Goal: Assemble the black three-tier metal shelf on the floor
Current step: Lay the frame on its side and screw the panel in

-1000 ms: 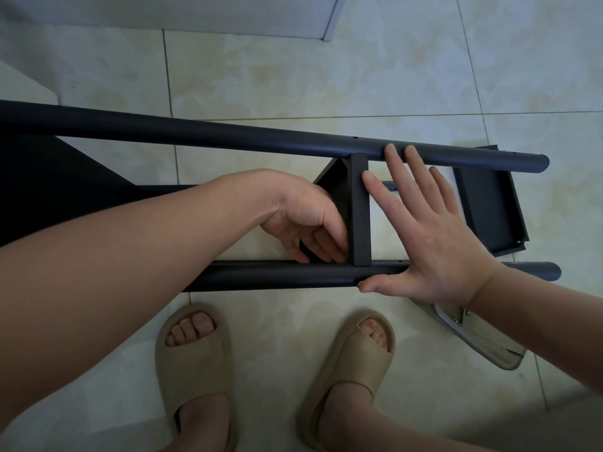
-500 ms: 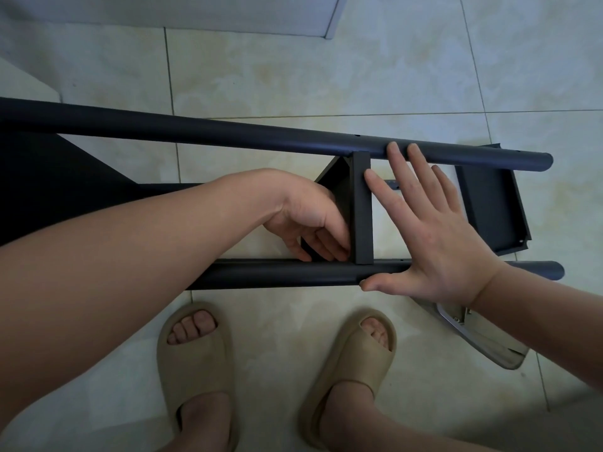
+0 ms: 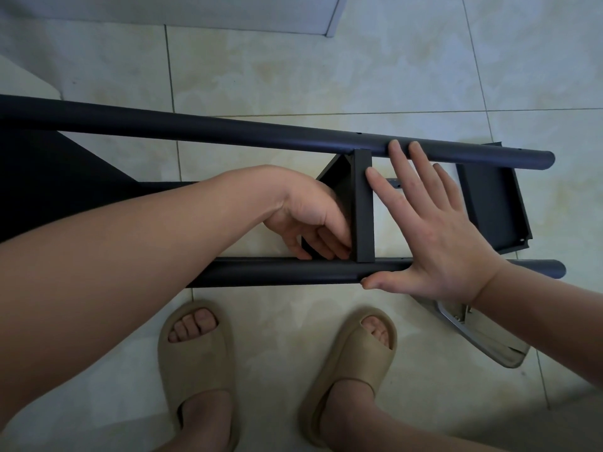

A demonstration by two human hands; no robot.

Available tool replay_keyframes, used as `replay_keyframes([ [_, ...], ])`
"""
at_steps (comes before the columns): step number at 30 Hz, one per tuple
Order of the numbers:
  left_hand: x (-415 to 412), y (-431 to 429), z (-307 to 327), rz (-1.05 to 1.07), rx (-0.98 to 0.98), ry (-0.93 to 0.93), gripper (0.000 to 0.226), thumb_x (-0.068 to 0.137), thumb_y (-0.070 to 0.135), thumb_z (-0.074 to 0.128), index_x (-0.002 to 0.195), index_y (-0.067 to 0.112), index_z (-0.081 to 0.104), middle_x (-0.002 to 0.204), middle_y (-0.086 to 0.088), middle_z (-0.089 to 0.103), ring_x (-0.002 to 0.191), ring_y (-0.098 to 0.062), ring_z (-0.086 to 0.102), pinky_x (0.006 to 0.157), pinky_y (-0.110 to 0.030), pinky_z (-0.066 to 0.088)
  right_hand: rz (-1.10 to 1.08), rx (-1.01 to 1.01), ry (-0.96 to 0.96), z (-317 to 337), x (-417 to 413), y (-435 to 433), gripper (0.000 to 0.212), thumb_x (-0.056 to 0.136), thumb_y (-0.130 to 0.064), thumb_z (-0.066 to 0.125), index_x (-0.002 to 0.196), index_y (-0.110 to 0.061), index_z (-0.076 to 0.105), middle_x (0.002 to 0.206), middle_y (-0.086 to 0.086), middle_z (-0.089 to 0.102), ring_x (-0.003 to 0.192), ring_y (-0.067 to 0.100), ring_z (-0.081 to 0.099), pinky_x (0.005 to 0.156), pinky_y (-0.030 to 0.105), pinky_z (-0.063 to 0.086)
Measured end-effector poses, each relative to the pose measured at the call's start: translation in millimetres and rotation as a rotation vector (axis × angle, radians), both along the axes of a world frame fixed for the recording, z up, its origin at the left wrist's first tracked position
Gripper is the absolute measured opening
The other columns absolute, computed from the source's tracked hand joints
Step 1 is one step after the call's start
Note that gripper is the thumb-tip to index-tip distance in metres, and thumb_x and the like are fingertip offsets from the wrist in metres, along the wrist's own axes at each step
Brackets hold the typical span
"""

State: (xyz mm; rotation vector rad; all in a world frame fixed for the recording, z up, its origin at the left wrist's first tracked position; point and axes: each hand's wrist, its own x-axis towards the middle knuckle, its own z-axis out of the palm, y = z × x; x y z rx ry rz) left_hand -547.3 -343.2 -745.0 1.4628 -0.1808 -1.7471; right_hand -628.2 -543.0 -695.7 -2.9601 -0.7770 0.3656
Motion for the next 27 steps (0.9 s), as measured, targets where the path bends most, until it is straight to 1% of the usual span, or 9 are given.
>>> replay_keyframes([
  [3,-0.1,-0.1,-0.7,0.014,-0.014,-0.004,0.018,0.091,0.009,0.067,0.106,0.016,0.072,0.096,0.000,0.076,0.094,-0.015,0.069,0.094,-0.036,0.050,-0.003,0.001,0.003,0.6,0.2,0.2,0.122,0.073,-0.094,0.040,0.161,-0.013,0.019,0.168,0.020,0.005,0.155,0.043,0.001,0.119,0.066,0.016],
  [5,0.7,0.3,-0.2,0.021,-0.021,0.002,0.021,0.090,0.006,0.067,0.107,0.015,0.072,0.099,0.000,0.076,0.094,-0.014,0.069,0.095,-0.037,0.049,-0.002,0.002,0.004,0.6,0.3,0.5,0.121,0.073,-0.094,0.039,0.161,-0.013,0.019,0.168,0.020,0.004,0.155,0.042,0.000,0.119,0.066,0.016],
  [7,1.3,0.6,0.9,0.014,-0.014,0.004,0.021,0.090,0.009,0.067,0.109,0.015,0.073,0.101,0.000,0.076,0.097,-0.014,0.069,0.098,-0.040,0.048,-0.001,0.002,0.004,0.5,-0.1,0.6,0.121,0.073,-0.094,0.039,0.161,-0.013,0.019,0.168,0.020,0.004,0.155,0.042,0.000,0.120,0.066,0.015],
  [10,1.4,0.8,1.9,-0.017,0.023,-0.018,0.011,0.091,0.019,0.067,0.100,0.022,0.075,0.094,0.004,0.078,0.097,-0.013,0.069,0.100,-0.044,0.049,0.001,0.000,0.002,0.2,-0.3,0.4,0.121,0.073,-0.094,0.039,0.161,-0.013,0.019,0.168,0.020,0.004,0.155,0.042,0.000,0.120,0.065,0.015],
  [13,1.4,1.0,2.0,-0.027,0.033,-0.039,0.008,0.091,0.018,0.069,0.093,0.023,0.074,0.089,0.005,0.077,0.092,-0.012,0.069,0.100,-0.043,0.048,0.003,0.008,-0.001,-0.3,0.1,-0.1,0.121,0.074,-0.094,0.038,0.162,-0.013,0.019,0.168,0.020,0.004,0.155,0.042,0.000,0.120,0.065,0.015],
  [17,2.1,1.9,2.9,-0.039,0.017,-0.045,0.012,0.088,0.013,0.070,0.095,0.023,0.074,0.090,0.007,0.077,0.088,-0.007,0.069,0.100,-0.040,0.045,0.005,0.014,-0.007,-1.6,0.1,-0.6,0.120,0.074,-0.095,0.036,0.161,-0.014,0.018,0.169,0.020,0.005,0.155,0.043,0.001,0.120,0.066,0.015],
  [21,1.3,1.3,3.6,-0.060,0.042,-0.056,0.009,0.091,0.022,0.067,0.096,0.024,0.075,0.095,0.006,0.078,0.098,-0.012,0.069,0.104,-0.045,0.044,0.007,0.012,-0.013,-2.3,0.2,-1.0,0.121,0.074,-0.095,0.036,0.162,-0.014,0.018,0.168,0.020,0.005,0.155,0.043,0.001,0.119,0.066,0.016],
  [23,0.2,0.7,3.2,-0.057,0.054,-0.060,0.007,0.091,0.023,0.067,0.095,0.024,0.074,0.092,0.007,0.077,0.098,-0.013,0.069,0.105,-0.047,0.044,0.008,0.011,-0.013,-2.4,0.1,-1.0,0.121,0.074,-0.095,0.036,0.162,-0.014,0.018,0.168,0.020,0.005,0.155,0.043,0.001,0.119,0.066,0.016],
  [27,1.0,0.9,3.3,-0.045,0.034,-0.058,0.011,0.090,0.016,0.069,0.097,0.023,0.074,0.092,0.006,0.077,0.095,-0.010,0.069,0.103,-0.044,0.045,0.008,0.014,-0.010,-2.3,0.3,-1.4,0.120,0.075,-0.095,0.036,0.162,-0.014,0.018,0.168,0.020,0.004,0.155,0.043,0.001,0.119,0.066,0.016],
])
